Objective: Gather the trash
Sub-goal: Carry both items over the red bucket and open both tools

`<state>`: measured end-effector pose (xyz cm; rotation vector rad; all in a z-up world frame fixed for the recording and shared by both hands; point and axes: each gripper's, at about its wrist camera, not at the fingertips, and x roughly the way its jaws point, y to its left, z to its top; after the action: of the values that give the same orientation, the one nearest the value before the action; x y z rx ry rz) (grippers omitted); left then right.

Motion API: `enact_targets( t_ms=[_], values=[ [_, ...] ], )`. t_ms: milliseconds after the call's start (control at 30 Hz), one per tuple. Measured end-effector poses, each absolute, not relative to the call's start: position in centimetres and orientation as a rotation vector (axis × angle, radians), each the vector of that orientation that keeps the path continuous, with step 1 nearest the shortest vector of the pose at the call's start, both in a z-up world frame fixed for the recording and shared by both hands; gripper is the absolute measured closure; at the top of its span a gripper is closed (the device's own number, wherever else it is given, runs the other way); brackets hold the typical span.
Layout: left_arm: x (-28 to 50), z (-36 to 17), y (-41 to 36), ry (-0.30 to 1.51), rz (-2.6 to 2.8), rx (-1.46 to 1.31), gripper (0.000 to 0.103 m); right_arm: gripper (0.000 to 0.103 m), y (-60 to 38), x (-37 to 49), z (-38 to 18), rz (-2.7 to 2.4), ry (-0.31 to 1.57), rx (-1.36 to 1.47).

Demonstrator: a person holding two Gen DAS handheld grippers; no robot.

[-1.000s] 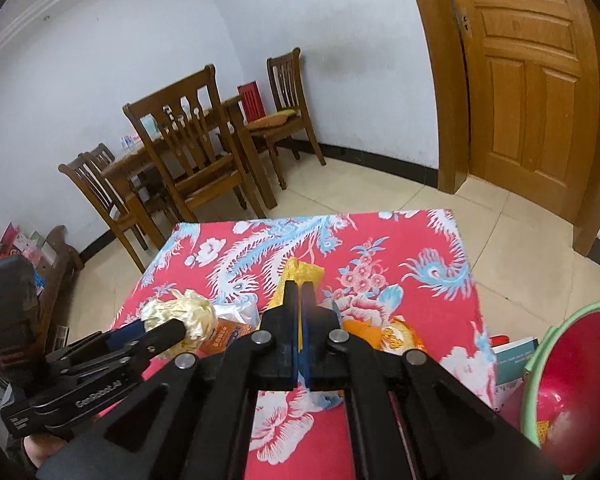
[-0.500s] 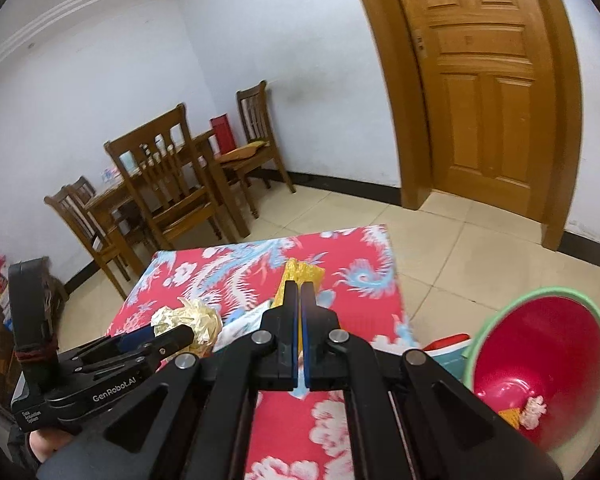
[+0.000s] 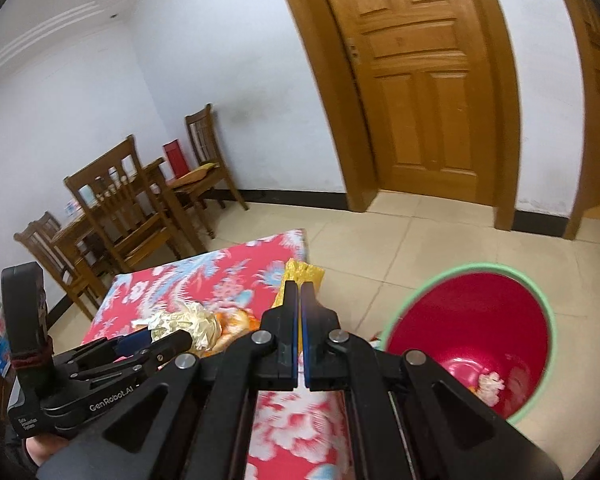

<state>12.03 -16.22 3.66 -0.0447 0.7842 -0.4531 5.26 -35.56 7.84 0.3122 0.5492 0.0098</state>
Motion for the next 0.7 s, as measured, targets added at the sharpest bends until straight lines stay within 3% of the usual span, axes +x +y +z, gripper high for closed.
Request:
enact_targets(
  t_ms=[700],
  values=[
    [10.8, -1.4, -31.7, 0.884, -0.718, 0.135, 0.058, 0.1, -47.1, 0.9, 0.5, -0.231, 0.656, 0.432]
  ],
)
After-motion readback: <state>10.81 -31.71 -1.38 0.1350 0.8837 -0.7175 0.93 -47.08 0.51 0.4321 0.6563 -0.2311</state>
